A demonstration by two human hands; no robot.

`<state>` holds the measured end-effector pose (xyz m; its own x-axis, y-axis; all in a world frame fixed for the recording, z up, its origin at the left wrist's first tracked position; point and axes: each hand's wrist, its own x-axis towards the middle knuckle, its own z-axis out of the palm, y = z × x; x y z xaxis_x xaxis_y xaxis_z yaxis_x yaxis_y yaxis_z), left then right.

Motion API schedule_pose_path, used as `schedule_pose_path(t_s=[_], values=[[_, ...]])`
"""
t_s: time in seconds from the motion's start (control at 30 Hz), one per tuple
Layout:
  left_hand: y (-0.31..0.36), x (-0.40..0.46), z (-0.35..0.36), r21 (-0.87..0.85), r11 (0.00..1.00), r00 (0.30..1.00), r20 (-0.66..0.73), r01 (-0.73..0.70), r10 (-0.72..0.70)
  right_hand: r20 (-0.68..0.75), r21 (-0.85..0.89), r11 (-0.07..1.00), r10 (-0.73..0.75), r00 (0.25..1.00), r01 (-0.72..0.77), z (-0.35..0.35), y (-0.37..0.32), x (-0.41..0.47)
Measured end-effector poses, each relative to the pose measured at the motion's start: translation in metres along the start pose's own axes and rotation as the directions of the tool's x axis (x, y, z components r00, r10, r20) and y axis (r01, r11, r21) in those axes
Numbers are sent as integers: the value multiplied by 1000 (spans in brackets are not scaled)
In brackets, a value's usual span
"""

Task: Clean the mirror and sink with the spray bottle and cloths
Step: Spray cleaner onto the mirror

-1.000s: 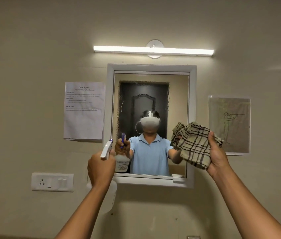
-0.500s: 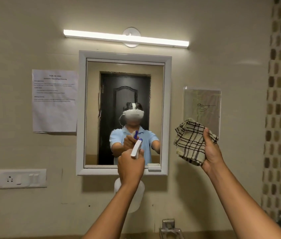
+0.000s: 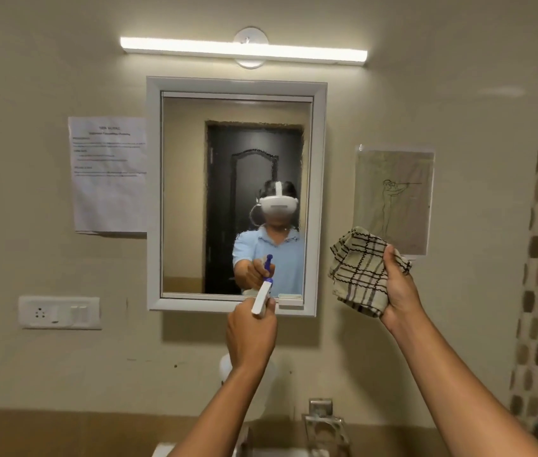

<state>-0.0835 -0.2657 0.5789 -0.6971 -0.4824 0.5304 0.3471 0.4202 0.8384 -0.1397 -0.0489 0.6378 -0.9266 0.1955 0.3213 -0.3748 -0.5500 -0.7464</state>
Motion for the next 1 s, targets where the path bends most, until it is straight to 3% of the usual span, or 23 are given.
schedule_pose_path(t_s=[0.13, 0.3, 0.57, 0.8, 1.0], values=[[-17, 3, -30, 94, 993, 994, -95, 65, -56, 50, 17, 998, 56, 997, -57, 14, 19, -2], [-33, 13, -78, 103, 989, 972, -223, 104, -78, 97, 7, 994, 105, 990, -106, 36, 47, -8], [-54, 37, -135, 88, 981, 939, -315, 172, -137, 109, -20, 992, 127, 986, -126, 65, 74, -21], [-72, 36, -131, 72, 986, 968, -215, 150, -132, 58, -32, 997, 77, 995, -76, 63, 74, -30], [-69, 26, -84, 62, 996, 998, -9, 58, -58, -56, -36, 999, 24, 998, -26, 43, 61, -40]])
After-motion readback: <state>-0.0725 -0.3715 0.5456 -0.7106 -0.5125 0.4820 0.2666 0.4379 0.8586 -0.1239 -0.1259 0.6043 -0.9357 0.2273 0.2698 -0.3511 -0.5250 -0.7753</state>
